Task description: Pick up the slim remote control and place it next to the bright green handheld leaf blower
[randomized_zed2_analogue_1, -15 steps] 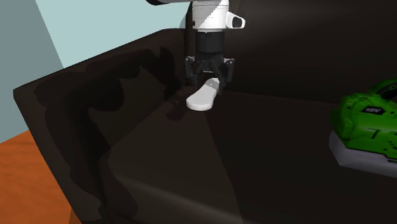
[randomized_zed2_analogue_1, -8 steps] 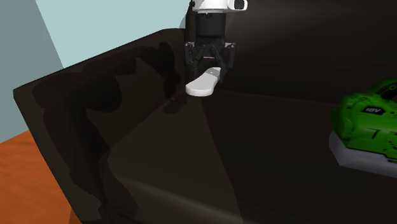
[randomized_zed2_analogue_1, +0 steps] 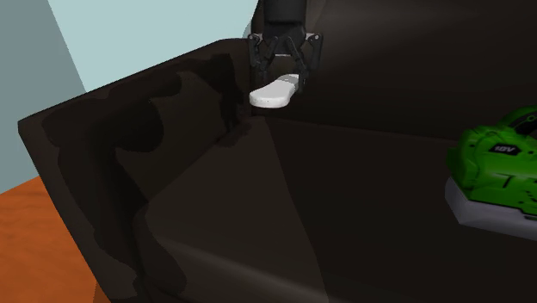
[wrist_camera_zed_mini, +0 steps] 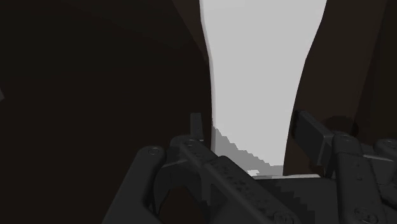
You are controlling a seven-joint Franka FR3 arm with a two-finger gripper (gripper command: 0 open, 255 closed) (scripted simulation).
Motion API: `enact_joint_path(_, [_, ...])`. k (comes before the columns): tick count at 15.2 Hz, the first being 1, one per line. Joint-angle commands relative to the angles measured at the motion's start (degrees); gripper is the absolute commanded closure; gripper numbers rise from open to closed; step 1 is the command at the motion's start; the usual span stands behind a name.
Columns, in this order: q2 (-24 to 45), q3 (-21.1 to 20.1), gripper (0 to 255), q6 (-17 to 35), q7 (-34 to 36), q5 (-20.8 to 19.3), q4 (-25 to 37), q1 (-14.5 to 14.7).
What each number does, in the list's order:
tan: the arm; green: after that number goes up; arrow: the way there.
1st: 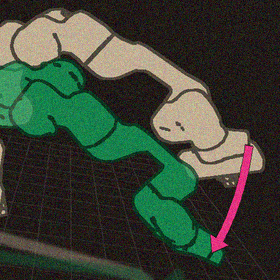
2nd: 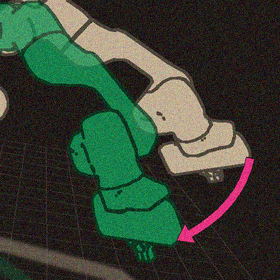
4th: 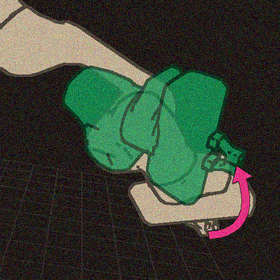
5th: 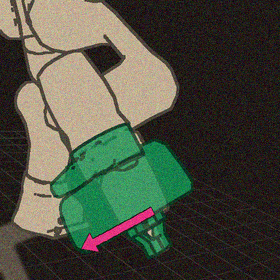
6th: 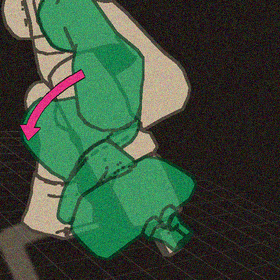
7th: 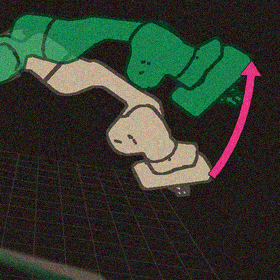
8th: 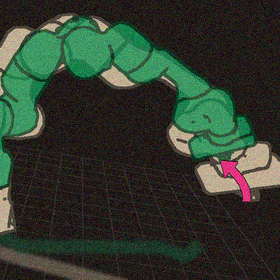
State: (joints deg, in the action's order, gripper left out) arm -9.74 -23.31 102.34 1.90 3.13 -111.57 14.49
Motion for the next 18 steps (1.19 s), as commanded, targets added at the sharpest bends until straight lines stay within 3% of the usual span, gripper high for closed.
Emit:
enact_joint_path(1, [0.1, 0.1, 255, -1.6, 0.0, -0.1, 1.7, -0.1])
enact_joint_path(18, [2.3, 0.0, 255, -14.5, 0.6, -1.0, 16.7, -0.3])
